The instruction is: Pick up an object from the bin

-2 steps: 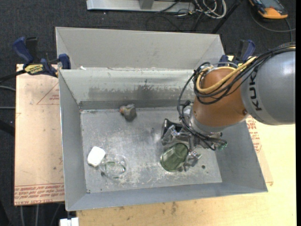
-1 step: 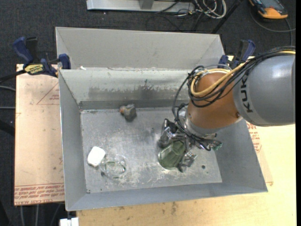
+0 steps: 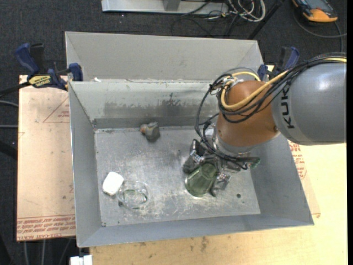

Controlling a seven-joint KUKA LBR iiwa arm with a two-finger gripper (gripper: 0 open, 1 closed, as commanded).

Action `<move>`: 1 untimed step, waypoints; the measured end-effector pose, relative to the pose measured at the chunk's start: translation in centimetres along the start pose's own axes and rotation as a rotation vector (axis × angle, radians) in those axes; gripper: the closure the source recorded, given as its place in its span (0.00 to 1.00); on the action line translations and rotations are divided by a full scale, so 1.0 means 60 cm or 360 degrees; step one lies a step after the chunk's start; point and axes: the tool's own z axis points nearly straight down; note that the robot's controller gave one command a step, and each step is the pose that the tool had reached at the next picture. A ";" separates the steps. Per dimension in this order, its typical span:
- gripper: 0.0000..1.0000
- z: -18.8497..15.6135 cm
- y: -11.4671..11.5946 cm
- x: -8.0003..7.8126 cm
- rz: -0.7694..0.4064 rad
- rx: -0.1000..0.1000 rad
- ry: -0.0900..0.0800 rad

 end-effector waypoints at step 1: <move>1.00 0.000 0.000 0.000 0.0000 0.0000 0.0000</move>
Offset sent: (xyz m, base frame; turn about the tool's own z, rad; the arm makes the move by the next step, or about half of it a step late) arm 0.0000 -0.0001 0.0353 0.0000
